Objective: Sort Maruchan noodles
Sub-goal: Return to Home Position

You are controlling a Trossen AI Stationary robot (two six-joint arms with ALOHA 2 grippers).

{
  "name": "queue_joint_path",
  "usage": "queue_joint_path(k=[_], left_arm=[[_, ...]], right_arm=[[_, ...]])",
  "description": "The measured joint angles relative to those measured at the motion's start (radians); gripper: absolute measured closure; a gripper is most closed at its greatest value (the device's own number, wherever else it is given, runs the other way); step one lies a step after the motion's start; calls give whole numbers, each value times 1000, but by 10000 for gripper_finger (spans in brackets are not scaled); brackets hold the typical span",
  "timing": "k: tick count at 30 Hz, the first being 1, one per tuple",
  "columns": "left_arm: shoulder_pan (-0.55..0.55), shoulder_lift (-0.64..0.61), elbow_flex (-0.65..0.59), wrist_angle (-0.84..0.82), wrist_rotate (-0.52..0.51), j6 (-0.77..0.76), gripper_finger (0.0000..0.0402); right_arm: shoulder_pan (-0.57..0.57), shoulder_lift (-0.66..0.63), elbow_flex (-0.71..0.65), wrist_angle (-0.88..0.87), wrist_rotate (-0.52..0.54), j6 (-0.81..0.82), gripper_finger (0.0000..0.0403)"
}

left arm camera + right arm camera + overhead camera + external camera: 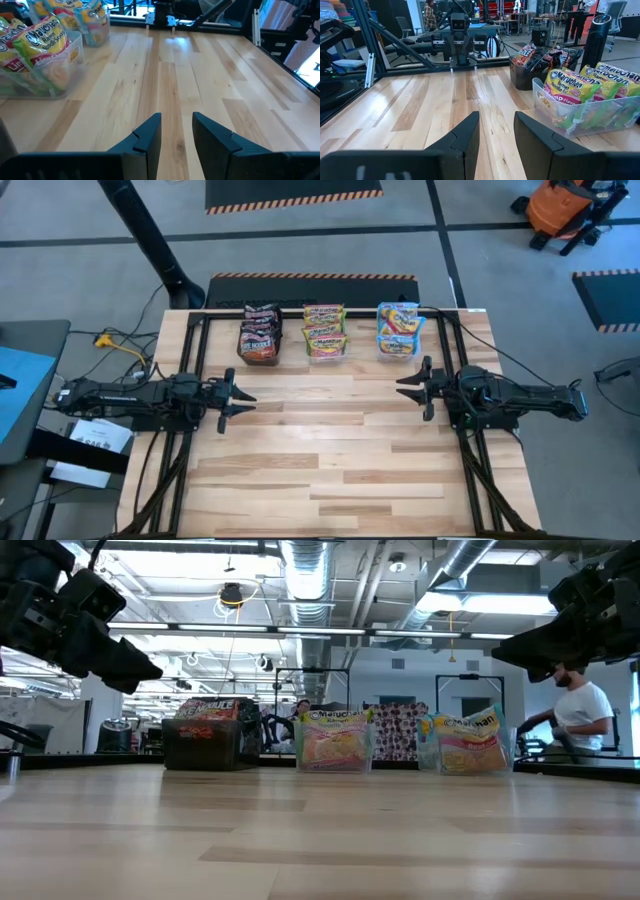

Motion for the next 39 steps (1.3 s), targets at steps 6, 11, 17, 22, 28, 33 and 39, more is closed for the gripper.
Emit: queue_joint_path(k=[6, 11, 17, 22, 28, 33, 39], left_arm=[[0, 0, 0, 0, 0, 0, 301], [-5, -19, -1, -4, -7, 0, 301], [-14, -141, -1, -2, -11, 0, 301], [-14, -216, -1, 12, -12, -2, 301], [-14, -214, -1, -4, -12, -2, 301], [-14, -214, -1, -3, -12, -2, 301], [-14, -210, -1, -2, -12, -2, 301]], right_arm=[[0, 0, 0, 0, 0, 0, 257], [0, 0, 0, 0, 0, 0, 257], [0, 0, 0, 0, 0, 0, 257], [0, 0, 0, 0, 0, -2, 257], [0, 0, 0, 0, 0, -2, 257], [0, 0, 0, 0, 1, -2, 257], [0, 0, 0, 0, 1, -1, 257]])
